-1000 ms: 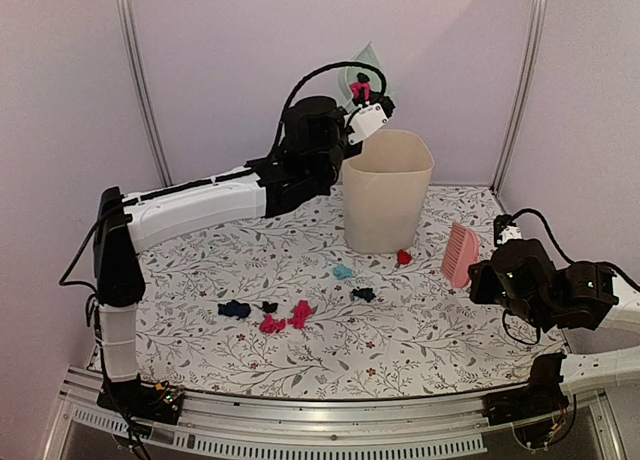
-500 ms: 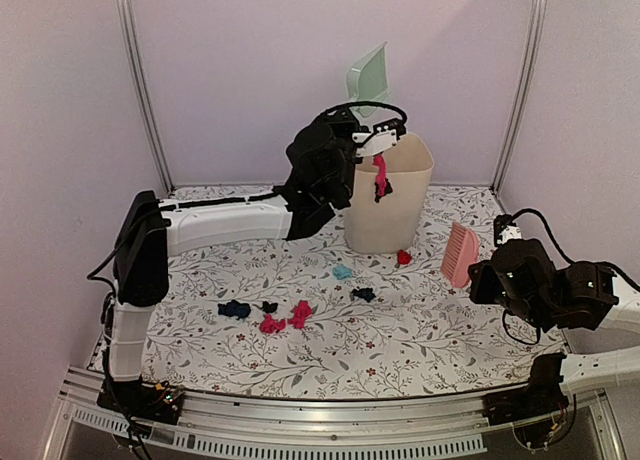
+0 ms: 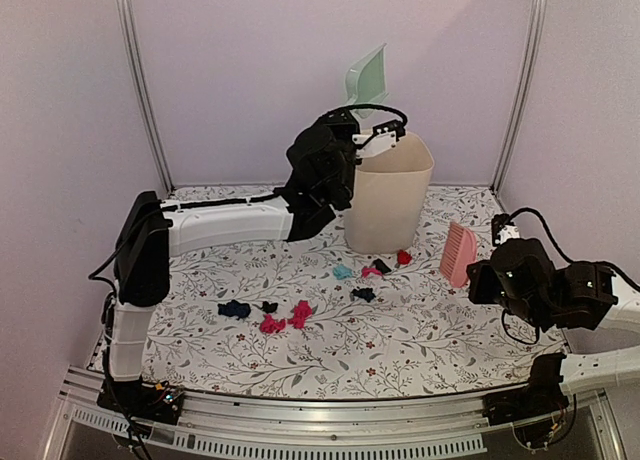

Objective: Sweep away the paper scraps from the table

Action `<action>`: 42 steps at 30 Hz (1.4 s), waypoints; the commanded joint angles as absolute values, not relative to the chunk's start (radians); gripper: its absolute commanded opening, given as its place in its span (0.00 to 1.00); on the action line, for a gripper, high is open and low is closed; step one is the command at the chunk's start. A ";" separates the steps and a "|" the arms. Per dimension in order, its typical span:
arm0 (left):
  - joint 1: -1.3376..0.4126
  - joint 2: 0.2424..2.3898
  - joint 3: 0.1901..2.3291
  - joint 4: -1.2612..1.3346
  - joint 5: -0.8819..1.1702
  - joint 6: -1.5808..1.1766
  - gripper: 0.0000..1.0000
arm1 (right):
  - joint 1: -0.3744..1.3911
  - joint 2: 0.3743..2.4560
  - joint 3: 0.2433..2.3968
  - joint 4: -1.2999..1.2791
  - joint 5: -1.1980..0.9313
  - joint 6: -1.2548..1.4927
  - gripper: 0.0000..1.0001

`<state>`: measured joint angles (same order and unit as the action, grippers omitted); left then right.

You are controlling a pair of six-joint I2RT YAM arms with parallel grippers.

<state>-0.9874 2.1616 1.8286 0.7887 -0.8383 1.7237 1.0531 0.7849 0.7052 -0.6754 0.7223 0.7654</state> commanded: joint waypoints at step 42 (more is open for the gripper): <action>-1.153 1.065 1.247 -1.035 -0.937 -0.570 0.00 | 1.073 1.794 1.271 0.160 -0.258 0.598 0.00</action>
<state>-1.1412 1.1080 1.2869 -0.9417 -0.9302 -0.4500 1.0557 1.6485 1.1351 0.0811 -0.1265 0.5549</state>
